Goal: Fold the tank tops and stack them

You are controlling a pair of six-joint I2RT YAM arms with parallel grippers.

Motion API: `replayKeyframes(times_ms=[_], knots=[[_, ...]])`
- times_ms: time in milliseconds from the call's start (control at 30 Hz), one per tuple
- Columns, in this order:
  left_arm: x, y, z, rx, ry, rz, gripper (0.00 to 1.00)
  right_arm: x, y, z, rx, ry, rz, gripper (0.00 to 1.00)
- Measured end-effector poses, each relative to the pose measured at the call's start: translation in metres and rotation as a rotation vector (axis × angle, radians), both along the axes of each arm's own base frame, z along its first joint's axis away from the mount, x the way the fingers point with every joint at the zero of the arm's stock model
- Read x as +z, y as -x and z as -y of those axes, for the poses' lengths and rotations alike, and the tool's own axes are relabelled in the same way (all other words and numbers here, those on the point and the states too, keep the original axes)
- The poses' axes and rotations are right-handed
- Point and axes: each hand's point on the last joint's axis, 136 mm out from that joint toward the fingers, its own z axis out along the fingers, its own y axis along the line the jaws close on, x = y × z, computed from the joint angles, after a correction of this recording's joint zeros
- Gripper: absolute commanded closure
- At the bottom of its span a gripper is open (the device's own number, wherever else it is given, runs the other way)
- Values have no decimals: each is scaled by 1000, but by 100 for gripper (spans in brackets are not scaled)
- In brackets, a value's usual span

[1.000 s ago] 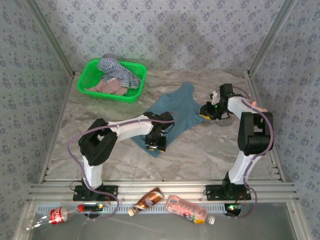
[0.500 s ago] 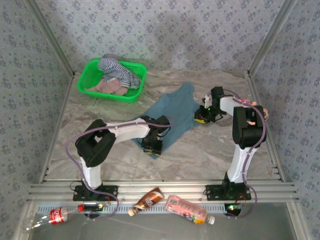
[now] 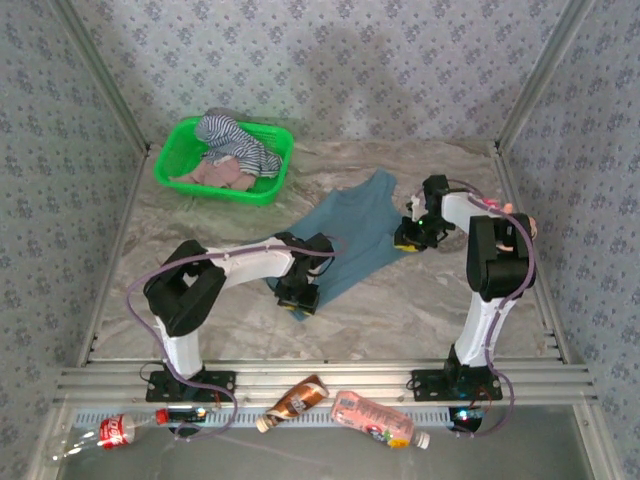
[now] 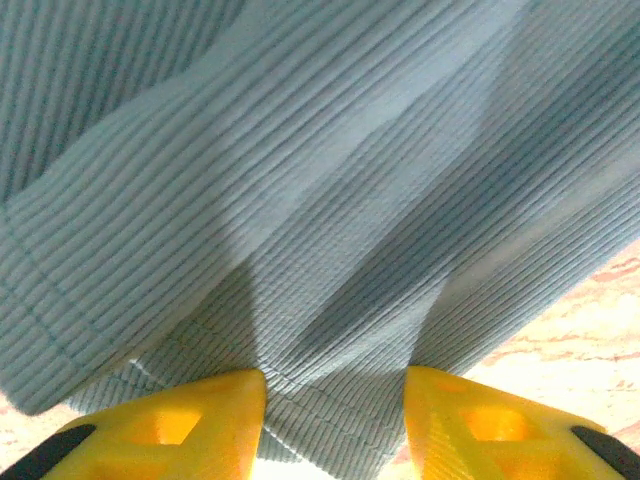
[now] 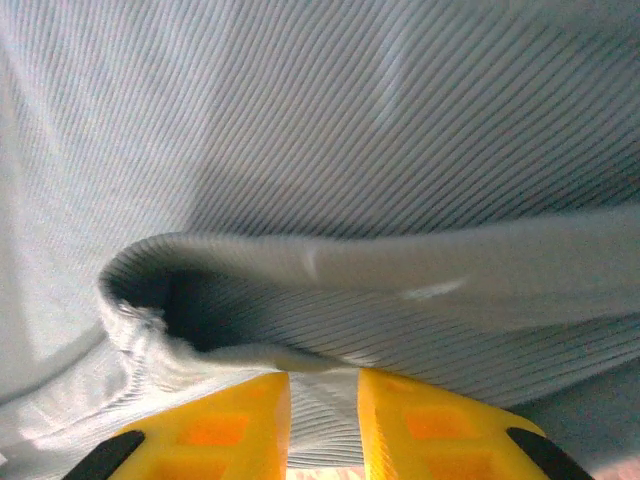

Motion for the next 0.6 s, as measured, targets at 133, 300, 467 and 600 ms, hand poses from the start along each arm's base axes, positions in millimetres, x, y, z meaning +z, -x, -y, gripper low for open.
replayKeyframes(times_ms=[133, 300, 467, 600], knots=[[2, 5, -8, 4, -30, -25, 53, 12, 5, 0, 3, 1, 13, 71], [14, 1, -5, 9, -35, -25, 51, 35, 1, -13, 4, -58, 62, 73], [28, -13, 7, 18, 5, 8, 49, 41, 3, -46, 36, -128, 66, 74], [28, -19, 8, 33, 22, 18, 49, 34, 1, -67, 61, -162, 65, 75]])
